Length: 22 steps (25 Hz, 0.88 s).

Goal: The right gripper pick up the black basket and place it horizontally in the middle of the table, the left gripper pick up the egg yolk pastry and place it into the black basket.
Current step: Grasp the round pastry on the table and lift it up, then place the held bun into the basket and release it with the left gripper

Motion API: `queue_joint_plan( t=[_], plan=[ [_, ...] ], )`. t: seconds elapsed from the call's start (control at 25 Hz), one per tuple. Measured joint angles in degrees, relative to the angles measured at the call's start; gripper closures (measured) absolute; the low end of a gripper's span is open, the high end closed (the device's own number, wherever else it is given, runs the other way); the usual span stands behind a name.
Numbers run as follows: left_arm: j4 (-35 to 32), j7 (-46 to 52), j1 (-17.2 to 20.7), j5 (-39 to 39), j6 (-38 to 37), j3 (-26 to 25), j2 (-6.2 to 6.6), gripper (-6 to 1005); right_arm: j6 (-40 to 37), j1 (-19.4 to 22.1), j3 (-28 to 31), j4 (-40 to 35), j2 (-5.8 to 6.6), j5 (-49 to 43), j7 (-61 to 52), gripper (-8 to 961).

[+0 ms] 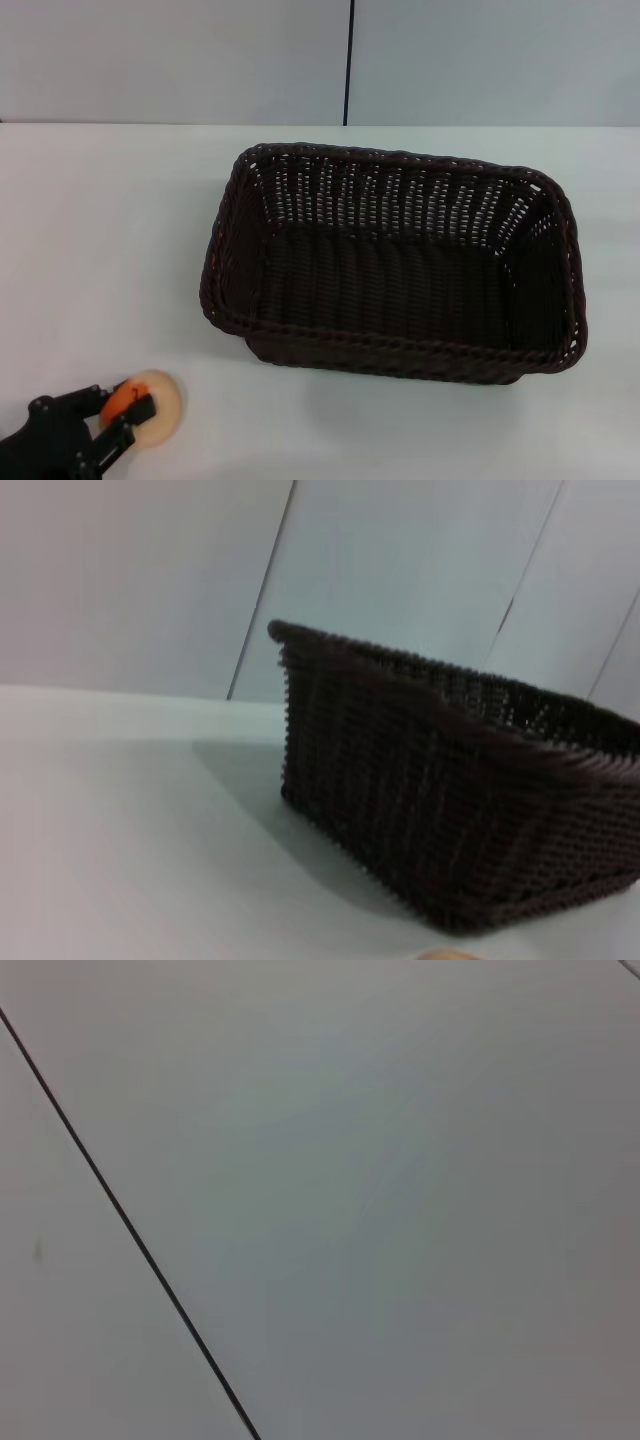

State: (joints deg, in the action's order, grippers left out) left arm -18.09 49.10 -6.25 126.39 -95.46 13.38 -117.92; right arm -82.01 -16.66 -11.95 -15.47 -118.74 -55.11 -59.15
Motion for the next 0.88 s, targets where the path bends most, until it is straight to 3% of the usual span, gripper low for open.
queue_joint_plan(
  t=[0.28, 0.44, 0.52, 0.64, 0.84, 0.88],
  plan=[
    [0.07, 0.45, -0.98, -0.37, -5.41, -5.25, 0.2, 753, 0.08, -0.11, 0.0, 0.0, 0.0, 0.0, 0.0, 549],
    [0.29, 0.86, -2.68, -0.52, -10.29, -12.44, 0.22, 788, -0.09, -0.06, 0.01, 0.0, 0.0, -0.01, 0.0, 549],
    [2.08, 2.41, -4.26, -0.95, -12.09, -18.5, 0.14, 801, -0.19, 0.08, 0.07, 0.0, 0.0, 0.0, -0.02, 549],
    [6.36, 2.81, -7.19, -1.35, -12.34, -23.59, 0.07, 819, -0.29, 0.23, 0.12, -0.01, 0.0, -0.01, -0.07, 549],
    [13.08, 2.09, -15.94, -0.46, -8.44, -20.84, -0.36, 866, -0.45, 0.33, 0.09, 0.54, -0.07, -0.01, -0.27, 549],
    [13.08, 2.09, -15.94, -0.46, -8.44, -20.84, -0.36, 874, -0.47, 0.35, 0.09, 0.57, -0.07, -0.01, -0.3, 549]
  ],
)
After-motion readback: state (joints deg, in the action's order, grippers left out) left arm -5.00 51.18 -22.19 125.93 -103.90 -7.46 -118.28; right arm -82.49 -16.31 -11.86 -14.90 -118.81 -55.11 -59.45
